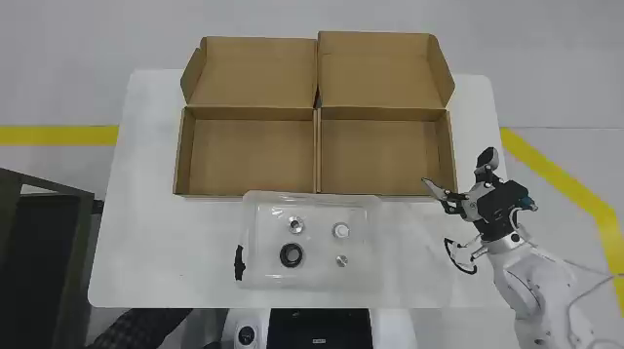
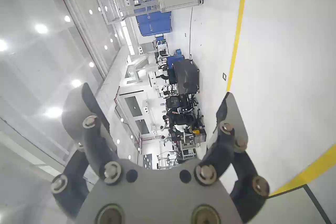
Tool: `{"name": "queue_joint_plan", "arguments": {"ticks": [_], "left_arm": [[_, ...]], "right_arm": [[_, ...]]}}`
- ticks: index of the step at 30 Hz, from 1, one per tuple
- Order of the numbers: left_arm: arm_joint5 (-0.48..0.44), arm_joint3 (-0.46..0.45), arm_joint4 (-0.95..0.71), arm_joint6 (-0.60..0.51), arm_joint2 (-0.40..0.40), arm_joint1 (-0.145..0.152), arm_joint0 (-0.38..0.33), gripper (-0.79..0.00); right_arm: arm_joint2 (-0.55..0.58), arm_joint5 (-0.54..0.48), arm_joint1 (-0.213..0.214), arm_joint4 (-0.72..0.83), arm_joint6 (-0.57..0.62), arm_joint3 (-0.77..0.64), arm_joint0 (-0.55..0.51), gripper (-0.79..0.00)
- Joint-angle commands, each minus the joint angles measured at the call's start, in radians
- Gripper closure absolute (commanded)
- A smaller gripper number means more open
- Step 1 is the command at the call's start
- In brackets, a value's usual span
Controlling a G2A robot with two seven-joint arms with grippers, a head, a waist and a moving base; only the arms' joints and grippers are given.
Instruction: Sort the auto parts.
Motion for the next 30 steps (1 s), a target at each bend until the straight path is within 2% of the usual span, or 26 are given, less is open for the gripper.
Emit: {"name": "queue_joint_plan", "arguments": {"ticks": [1, 13, 23, 30], "left_arm": [[0.0, 0.0, 0.0, 0.0, 0.0, 0.0, 0.0, -0.785], [0.0, 0.0, 0.0, 0.0, 0.0, 0.0, 0.0, -0.785], [0.0, 0.0, 0.0, 0.0, 0.0, 0.0, 0.0, -0.785], [0.0, 0.0, 0.0, 0.0, 0.0, 0.0, 0.0, -0.785]], "right_arm": [[0.0, 0.0, 0.0, 0.0, 0.0, 0.0, 0.0, -0.785], [-0.01, -0.009, 0.0, -0.004, 0.018, -0.006, 0.002, -0.785], [-0.073, -0.169, 0.011, -0.051, 0.116, -0.072, 0.024, -0.785], [-0.15, -0.325, 0.018, 0.013, 0.228, -0.095, 0.048, -0.785]]}}
